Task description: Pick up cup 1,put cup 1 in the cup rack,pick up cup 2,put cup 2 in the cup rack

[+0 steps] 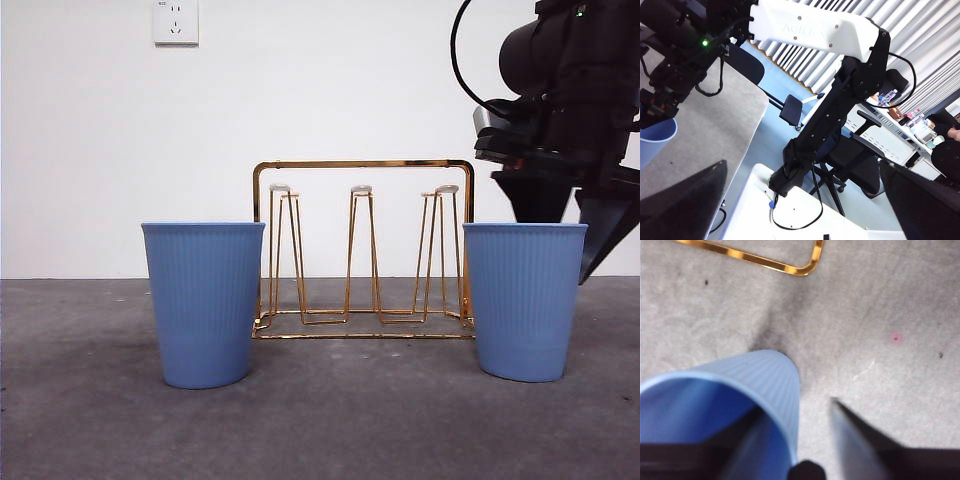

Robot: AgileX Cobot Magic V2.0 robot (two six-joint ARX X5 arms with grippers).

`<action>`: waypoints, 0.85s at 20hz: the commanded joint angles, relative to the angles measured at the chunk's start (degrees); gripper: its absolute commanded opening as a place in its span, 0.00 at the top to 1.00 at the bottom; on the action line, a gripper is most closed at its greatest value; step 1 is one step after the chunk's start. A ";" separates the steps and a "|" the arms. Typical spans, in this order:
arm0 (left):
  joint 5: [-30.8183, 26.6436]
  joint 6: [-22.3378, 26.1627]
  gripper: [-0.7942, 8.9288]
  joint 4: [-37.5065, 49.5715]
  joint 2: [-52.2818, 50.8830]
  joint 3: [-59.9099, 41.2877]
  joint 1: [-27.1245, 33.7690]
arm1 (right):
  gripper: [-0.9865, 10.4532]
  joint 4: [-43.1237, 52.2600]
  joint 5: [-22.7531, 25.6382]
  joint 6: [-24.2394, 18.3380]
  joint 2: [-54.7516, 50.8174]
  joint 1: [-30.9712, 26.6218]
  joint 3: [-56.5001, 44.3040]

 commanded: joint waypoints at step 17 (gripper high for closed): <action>-6.43 -15.65 0.15 21.99 0.31 0.22 -2.29 | 0.93 -0.92 -9.57 -3.56 -19.10 0.00 3.34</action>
